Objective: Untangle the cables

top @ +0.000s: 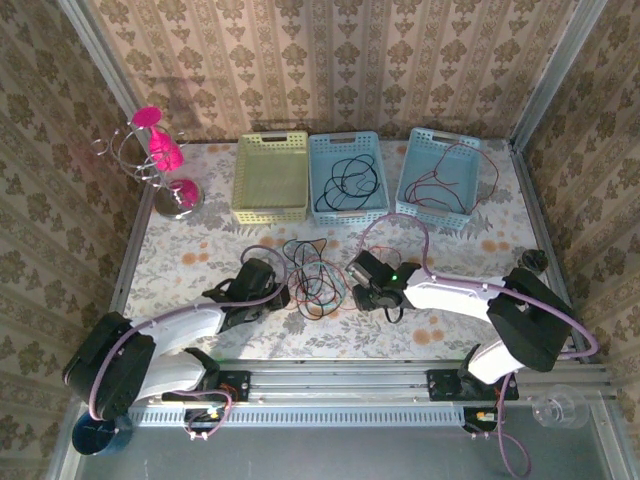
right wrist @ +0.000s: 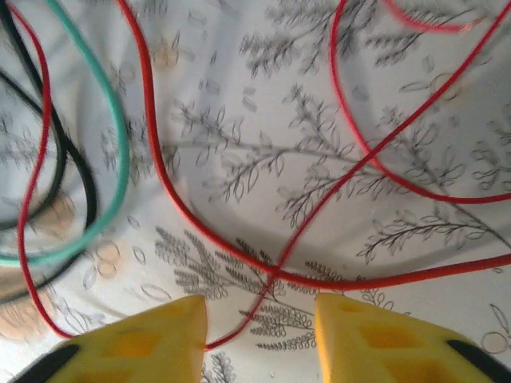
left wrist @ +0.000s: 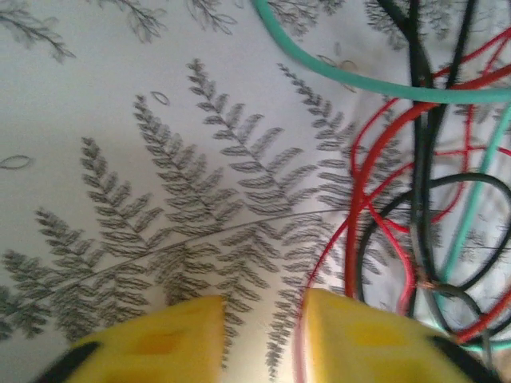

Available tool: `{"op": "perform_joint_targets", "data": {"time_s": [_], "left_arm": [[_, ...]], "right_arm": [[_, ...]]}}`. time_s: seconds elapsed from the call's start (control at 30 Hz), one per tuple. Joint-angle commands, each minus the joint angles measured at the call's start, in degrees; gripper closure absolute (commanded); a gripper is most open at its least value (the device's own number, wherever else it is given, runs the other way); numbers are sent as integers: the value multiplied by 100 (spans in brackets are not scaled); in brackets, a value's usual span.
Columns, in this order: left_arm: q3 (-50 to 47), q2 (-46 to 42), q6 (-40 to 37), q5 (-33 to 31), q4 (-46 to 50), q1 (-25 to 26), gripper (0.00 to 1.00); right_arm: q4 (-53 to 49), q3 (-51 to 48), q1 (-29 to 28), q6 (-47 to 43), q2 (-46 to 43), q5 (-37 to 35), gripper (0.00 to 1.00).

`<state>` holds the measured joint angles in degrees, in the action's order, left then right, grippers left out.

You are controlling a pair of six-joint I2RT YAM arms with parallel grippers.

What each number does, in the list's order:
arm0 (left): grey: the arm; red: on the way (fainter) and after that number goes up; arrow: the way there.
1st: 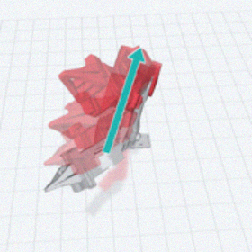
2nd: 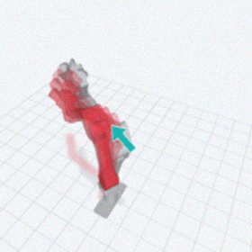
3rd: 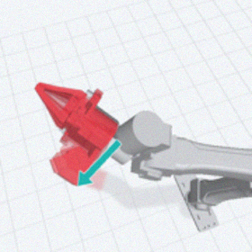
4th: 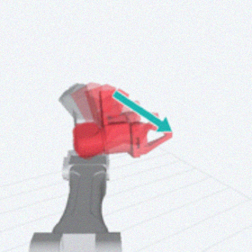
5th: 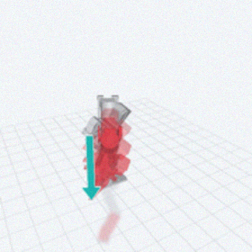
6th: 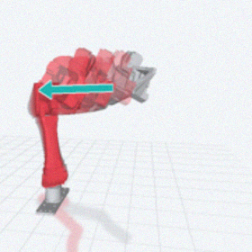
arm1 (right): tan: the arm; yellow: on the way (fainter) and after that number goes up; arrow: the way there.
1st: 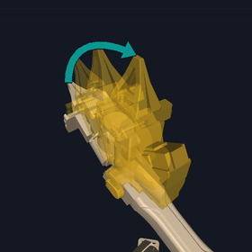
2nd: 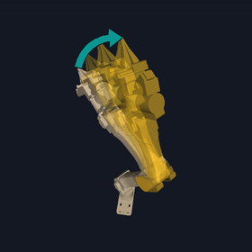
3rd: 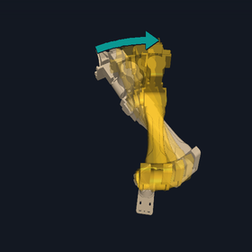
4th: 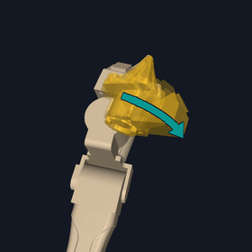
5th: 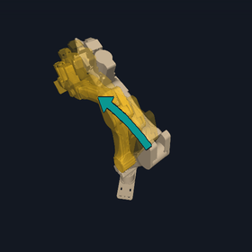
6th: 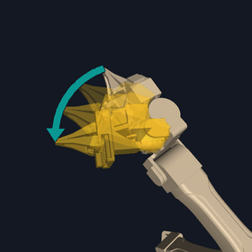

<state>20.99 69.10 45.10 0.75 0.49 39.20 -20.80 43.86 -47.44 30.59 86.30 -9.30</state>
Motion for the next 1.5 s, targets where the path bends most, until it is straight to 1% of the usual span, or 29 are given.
{"op": "perform_joint_targets", "data": {"time_s": [0.0,0.03,0.07,0.13,0.33,0.47,0.6,0.63,0.67,0.7,0.73,0.77,0.8,0.83,0.93,1.03,1.17,1.33,1.47], "left_arm": [[147,338,-85,59,-310,52,81],[172,359,-102,46,-287,55,87],[170,358,-115,31,-240,54,91],[168,306,-117,-48,-164,60,100],[71,-11,-110,-241,-28,57,100],[37,-154,-134,-282,90,49,100],[17,-233,-127,-355,235,45,100],[16,-255,-122,-357,267,48,92],[18,-277,-122,-357,292,50,72],[31,-315,-105,-352,329,45,47],[64,-363,-103,-363,418,44,34],[113,-422,-121,-365,527,50,27],[164,-514,-157,-373,662,44,23],[229,-622,-176,-389,818,44,20],[330,-1108,-220,-473,1222,51,18],[354,-1618,-252,-496,1456,44,17],[457,-1993,-282,-392,1627,51,17],[872,-1996,-466,-213,1728,49,17],[1201,-1877,-633,-103,1790,53,16]], "right_arm": [[280,16,56,326,-252,220,86],[249,23,55,299,-437,136,94],[203,26,54,256,-609,71,99],[81,56,53,151,-1218,-107,100],[-625,522,64,-304,-2526,-959,100],[-948,1069,60,-690,-3056,-1248,100],[-968,1669,60,-1040,-3420,-1432,100],[-966,1810,66,-1140,-3468,-1396,100],[-968,1932,61,-1214,-3471,-1326,100],[-945,2085,60,-1292,-3449,-1248,100],[-931,2213,66,-1345,-3410,-1194,100],[-926,2346,67,-1402,-3347,-1135,100],[-926,2506,60,-1473,-3278,-1079,100],[-934,2658,61,-1522,-3188,-1057,100],[-917,3079,46,-1656,-2953,-956,100],[-865,3557,21,-1788,-2744,-908,100],[-803,4367,-71,-1997,-2320,-847,100],[-826,5570,-352,-2406,-1740,-904,100],[-842,6481,-445,-2615,-1349,-941,100]]}}
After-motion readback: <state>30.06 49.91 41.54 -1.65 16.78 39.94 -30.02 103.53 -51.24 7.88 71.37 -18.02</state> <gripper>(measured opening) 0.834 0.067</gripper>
